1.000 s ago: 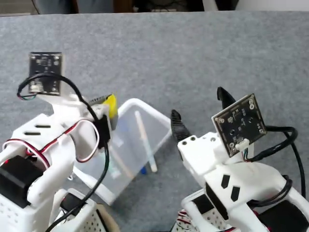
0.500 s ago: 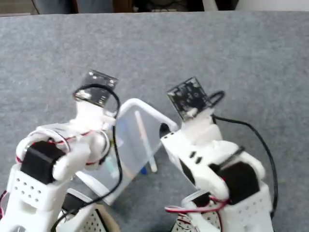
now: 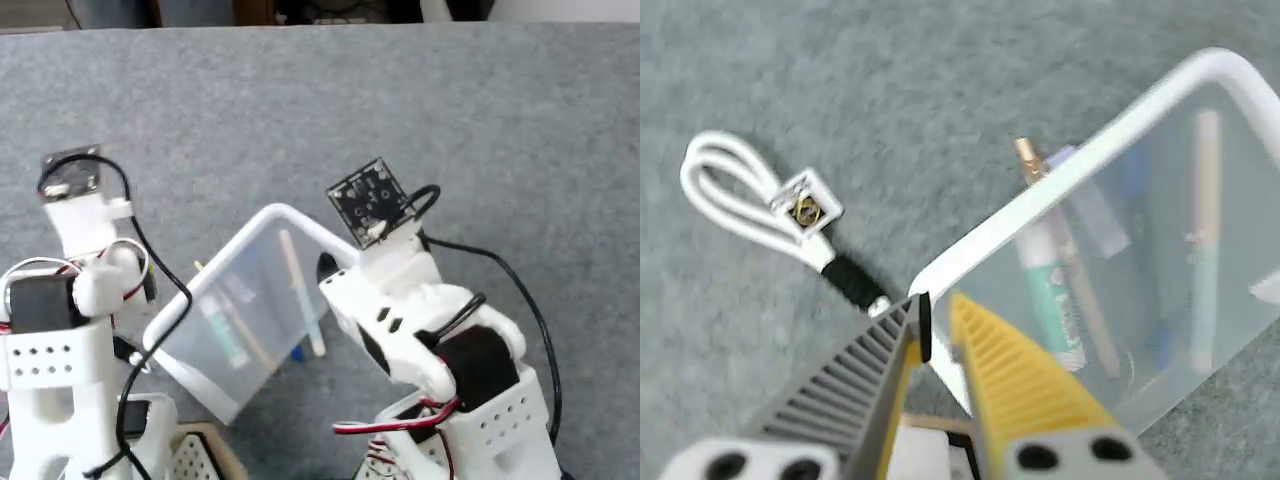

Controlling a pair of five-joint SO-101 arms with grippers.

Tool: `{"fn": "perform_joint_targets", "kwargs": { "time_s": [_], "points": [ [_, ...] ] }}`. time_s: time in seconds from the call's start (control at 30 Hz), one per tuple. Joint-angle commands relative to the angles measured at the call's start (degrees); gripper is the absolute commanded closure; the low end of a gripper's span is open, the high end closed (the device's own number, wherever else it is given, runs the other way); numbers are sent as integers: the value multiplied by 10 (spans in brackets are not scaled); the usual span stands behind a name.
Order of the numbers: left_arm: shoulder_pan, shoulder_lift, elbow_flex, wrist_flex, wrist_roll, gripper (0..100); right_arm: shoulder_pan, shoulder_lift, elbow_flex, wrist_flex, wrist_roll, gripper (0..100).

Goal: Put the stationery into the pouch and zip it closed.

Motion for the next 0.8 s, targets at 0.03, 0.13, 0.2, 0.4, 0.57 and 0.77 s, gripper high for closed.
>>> {"fn": "perform_joint_targets", "kwargs": {
  "time_s": [0.03,0.13,0.2,0.4,0.57,0.77],
  "points": [
    [-100,-4,9,-12,53,821,-7,-6,-2,-8,4,638],
    [-185,1,14,-13,50,766,-7,-6,-2,-8,4,638],
    [-242,1,22,-25,50,730,-7,-6,-2,-8,4,638],
    [-387,2,99,-115,30,693,-8,-5,-2,-8,4,638],
    [-425,2,199,-181,-4,693,-8,-4,-2,-8,4,638],
    [-430,2,290,-293,-7,693,-8,-4,-2,-8,4,638]
  ]
}}
